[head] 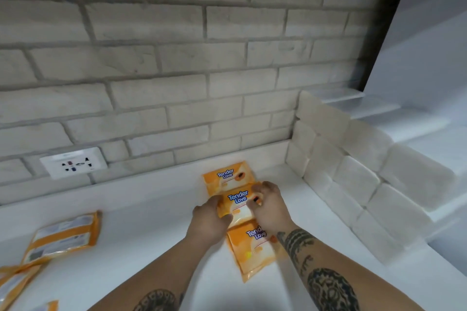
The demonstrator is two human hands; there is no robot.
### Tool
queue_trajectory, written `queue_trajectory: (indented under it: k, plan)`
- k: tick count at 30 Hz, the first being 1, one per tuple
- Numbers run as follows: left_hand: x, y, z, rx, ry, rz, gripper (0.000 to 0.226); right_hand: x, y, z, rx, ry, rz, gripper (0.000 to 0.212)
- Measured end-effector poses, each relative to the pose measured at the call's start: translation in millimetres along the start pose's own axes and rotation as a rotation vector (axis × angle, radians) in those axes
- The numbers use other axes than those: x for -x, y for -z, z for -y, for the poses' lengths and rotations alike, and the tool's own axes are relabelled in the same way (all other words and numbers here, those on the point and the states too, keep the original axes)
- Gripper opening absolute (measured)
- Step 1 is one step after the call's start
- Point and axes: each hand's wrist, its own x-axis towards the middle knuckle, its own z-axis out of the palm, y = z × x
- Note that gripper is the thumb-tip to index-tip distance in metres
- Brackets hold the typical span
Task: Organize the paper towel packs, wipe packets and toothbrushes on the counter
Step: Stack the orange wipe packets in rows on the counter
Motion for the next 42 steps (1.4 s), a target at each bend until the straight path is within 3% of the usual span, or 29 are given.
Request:
queue_trajectory:
  k: [4,11,19,22,27,33,37,40,42]
  plan:
    - [-17.5,-16.1,3.1,-0.188,0.028,-0.005,0.059,-16.9,-11.5,-9.4,0.202,0.017,0.001,0.043]
    - [-24.1,-25.7,8.4,-0.200,-0.003,-0.040,0.060,-17.3,-30.4,-16.5,0.409,-0.034,0.015,0.054]
    - [-10.6,-4.8,21.6,-0.141,-0.009,0.017,0.059,-10.3,-15.6,0.5,0.367,-0.048,0.028,0.054]
    - [5.5,20.5,32.9,-0.156,0.007,0.003,0.056,3.8,-20.4,19.7,0.335,0.002,-0.025,0.051]
    - [40.7,78.8,89.3,-0.185,0.088,-0.042,0.057,38.0,-64.7,69.0,0.301,0.154,0.025,0.043]
    - [108.3,162.4,184.0,-0.295,0.229,-0.070,0.046,98.8,-150.1,138.8,0.254,0.287,0.176,0.039]
    - [166.6,211.7,237.6,-0.487,0.264,0.074,0.059,147.0,-210.5,188.3,0.266,0.273,0.364,0.048]
    - [200.5,232.2,278.8,-0.683,0.122,0.227,0.084,182.0,-250.4,216.1,0.284,0.277,0.572,0.068]
    - [214.1,238.6,303.4,-0.715,0.018,0.233,0.094,199.4,-274.0,230.1,0.404,0.367,0.694,0.083]
